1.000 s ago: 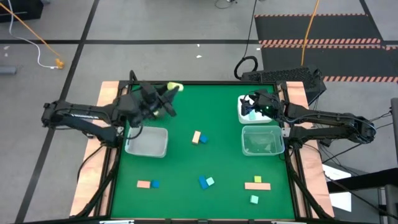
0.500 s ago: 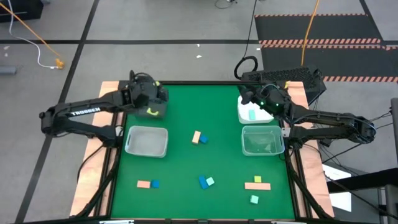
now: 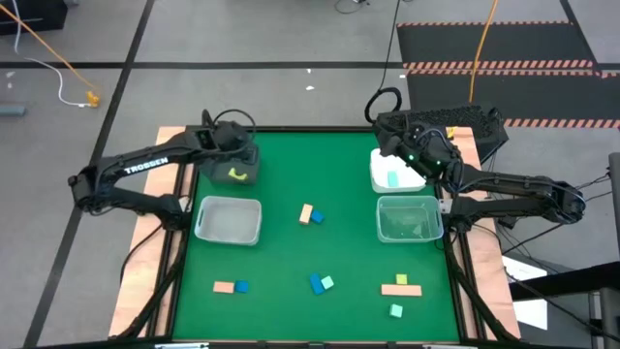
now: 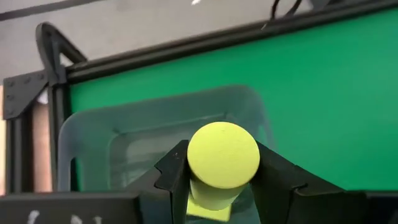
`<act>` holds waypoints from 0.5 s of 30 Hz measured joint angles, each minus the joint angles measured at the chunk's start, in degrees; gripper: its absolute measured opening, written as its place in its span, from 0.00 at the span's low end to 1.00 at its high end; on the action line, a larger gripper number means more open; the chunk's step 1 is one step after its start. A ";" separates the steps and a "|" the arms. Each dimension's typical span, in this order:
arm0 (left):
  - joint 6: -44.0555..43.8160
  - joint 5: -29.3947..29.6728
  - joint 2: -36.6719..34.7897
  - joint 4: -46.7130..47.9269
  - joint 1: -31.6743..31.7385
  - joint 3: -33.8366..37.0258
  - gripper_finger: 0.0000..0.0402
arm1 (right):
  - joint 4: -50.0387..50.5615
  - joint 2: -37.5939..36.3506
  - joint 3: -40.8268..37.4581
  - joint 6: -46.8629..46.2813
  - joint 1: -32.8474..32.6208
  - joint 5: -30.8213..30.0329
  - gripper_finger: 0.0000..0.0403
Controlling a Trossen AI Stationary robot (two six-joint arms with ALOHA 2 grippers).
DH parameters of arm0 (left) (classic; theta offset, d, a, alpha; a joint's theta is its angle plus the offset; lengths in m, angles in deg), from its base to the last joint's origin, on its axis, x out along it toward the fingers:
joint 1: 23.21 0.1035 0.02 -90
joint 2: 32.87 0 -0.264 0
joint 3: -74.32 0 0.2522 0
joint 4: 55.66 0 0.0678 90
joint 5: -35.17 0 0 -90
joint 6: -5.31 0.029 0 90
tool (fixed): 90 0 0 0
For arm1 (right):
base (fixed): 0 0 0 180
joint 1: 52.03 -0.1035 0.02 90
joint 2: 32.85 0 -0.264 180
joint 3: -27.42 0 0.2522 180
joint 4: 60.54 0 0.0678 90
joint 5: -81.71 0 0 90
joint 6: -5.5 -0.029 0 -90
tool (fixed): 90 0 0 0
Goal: Sort & place blocks by color
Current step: Put the yellow cylindrical block into the black transparent bin
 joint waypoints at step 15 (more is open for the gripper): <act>0.31 -0.32 5.23 -0.50 2.06 5.81 0.32 | 0.34 0.02 0.00 -3.37 0.00 1.53 0.66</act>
